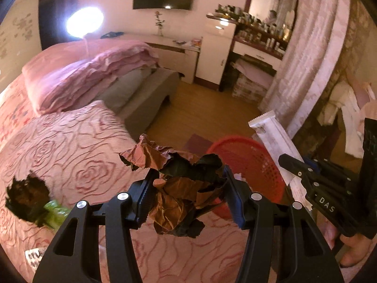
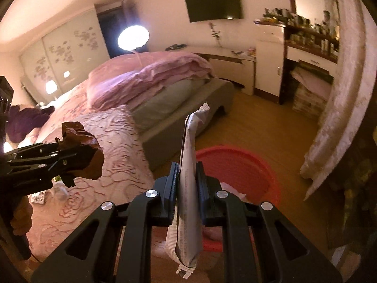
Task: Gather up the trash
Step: 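Carry brown paper and white strip to the wastebasket and open both tools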
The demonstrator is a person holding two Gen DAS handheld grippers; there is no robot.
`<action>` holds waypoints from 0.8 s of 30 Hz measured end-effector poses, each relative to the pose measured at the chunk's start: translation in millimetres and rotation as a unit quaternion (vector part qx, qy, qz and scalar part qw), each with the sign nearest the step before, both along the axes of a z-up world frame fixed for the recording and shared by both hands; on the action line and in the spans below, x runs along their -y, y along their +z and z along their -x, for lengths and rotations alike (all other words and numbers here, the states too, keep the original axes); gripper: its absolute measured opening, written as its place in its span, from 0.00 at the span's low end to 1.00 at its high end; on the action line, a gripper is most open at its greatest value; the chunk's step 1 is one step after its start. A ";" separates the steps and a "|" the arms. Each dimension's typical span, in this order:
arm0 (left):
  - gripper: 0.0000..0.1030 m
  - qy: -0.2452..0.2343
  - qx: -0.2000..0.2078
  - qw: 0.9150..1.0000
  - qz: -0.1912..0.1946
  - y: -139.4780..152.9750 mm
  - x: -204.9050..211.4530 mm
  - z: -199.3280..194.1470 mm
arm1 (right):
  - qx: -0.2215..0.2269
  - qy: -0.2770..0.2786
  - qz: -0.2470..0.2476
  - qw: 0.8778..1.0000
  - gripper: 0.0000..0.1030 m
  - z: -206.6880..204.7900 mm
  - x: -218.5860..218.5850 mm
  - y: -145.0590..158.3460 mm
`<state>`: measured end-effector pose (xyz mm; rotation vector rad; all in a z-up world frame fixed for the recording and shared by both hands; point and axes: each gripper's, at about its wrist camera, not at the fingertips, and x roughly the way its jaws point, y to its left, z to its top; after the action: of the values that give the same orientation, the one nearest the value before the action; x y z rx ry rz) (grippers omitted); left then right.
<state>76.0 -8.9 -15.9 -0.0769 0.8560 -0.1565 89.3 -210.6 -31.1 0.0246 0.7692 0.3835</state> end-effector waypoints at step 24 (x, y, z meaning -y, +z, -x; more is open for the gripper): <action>0.52 -0.093 -0.091 0.991 -0.018 -69.1 84.9 -58.8 | -0.088 -0.082 -0.005 0.993 0.15 -38.5 58.4 -61.7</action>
<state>134.7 -93.9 -85.0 0.0234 1.0479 -0.3121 127.8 -268.9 -92.8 0.1321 0.9316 0.2318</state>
